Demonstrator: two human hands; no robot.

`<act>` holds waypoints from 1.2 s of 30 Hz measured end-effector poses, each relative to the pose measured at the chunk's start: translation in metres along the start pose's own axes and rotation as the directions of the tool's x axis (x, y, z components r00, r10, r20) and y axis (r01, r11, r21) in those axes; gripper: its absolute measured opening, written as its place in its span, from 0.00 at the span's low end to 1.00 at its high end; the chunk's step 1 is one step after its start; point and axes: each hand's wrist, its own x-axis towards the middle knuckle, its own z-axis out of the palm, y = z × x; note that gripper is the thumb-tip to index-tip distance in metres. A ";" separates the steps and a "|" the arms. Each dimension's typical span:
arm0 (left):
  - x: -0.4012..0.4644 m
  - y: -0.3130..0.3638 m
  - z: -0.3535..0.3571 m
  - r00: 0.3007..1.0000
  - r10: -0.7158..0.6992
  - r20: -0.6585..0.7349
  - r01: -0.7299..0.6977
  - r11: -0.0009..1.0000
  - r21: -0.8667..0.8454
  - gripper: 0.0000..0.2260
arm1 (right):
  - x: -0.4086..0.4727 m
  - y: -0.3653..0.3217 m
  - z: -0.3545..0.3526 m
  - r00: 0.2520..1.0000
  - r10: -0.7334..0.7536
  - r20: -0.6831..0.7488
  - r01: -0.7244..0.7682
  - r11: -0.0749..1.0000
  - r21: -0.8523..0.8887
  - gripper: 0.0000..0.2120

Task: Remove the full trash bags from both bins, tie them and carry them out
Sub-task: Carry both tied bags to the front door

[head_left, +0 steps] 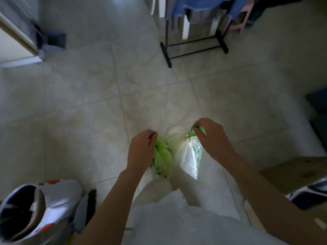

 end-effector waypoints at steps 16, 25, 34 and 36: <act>0.288 0.182 0.110 0.923 0.350 0.160 -0.361 0.931 0.048 0.08 | 0.185 0.147 -0.139 0.919 0.277 -0.280 -0.261 0.961 0.095 0.04; 0.414 0.314 0.190 0.896 0.420 0.141 -0.421 0.907 -0.029 0.08 | 0.280 0.257 -0.242 0.880 0.334 -0.338 -0.307 0.942 0.132 0.05; 0.535 0.452 0.284 0.822 0.509 0.254 -0.492 0.860 -0.134 0.07 | 0.359 0.372 -0.339 0.770 0.442 -0.460 -0.419 0.894 0.158 0.06; 0.562 0.483 0.308 0.781 0.565 0.267 -0.543 0.825 -0.159 0.07 | 0.379 0.397 -0.362 0.751 0.451 -0.483 -0.437 0.887 0.149 0.06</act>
